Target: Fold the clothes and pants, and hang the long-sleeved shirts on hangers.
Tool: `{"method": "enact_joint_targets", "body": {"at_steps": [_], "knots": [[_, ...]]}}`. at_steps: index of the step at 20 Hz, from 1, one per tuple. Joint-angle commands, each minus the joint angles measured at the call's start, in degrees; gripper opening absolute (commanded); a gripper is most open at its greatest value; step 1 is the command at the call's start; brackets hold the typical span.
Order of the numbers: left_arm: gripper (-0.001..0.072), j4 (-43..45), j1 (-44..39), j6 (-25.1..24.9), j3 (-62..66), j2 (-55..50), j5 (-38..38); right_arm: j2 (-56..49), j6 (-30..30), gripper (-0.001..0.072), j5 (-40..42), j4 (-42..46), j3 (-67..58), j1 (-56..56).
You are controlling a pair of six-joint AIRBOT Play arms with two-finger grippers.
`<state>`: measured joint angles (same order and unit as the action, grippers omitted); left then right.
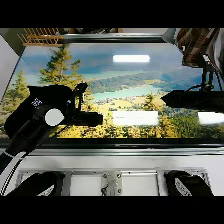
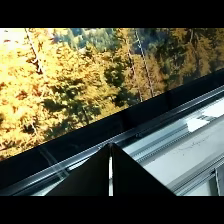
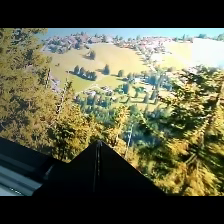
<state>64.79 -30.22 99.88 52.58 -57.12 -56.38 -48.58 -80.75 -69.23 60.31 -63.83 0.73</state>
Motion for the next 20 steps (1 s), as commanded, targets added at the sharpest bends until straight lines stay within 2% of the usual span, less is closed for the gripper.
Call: {"method": "enact_joint_targets", "body": {"at_steps": [1,4,5,6,7,10,13,16,20], "knots": [[0.0007,-0.6,0.0,0.0,0.0,0.0,0.5,0.0,0.0,0.0014,0.0,0.0,0.0,0.1],[0.0008,-1.1,0.7,-1.5,0.1,0.0,1.3,0.0,0.0,0.0014,0.0,0.0,0.0,0.1],[0.0128,-0.3,2.4,-5.0,0.8,0.0,1.0,0.0,0.0,0.0013,0.0,0.0,0.0,0.1],[0.0531,2.1,4.9,-6.2,2.1,0.0,0.0,0.0,0.0,0.0014,0.0,0.0,0.0,0.1],[0.0714,5.5,8.7,-6.0,4.1,0.0,-1.7,0.0,0.0,0.0014,0.0,0.0,0.0,0.1],[0.0714,23.3,23.4,-6.0,9.8,0.0,-6.5,0.0,0.0,0.0013,0.0,0.0,0.0,0.1],[0.0714,37.2,38.7,-6.2,9.4,-1.0,-4.7,0.0,0.0,0.0014,0.0,0.0,0.0,0.1],[0.0714,37.0,52.8,-7.9,6.1,-6.4,-0.9,0.0,0.0,0.0014,0.0,0.0,0.0,0.1],[0.0714,37.2,60.0,-7.5,3.1,-16.3,3.6,0.0,0.0,0.0014,0.0,0.0,0.0,0.1]]}}
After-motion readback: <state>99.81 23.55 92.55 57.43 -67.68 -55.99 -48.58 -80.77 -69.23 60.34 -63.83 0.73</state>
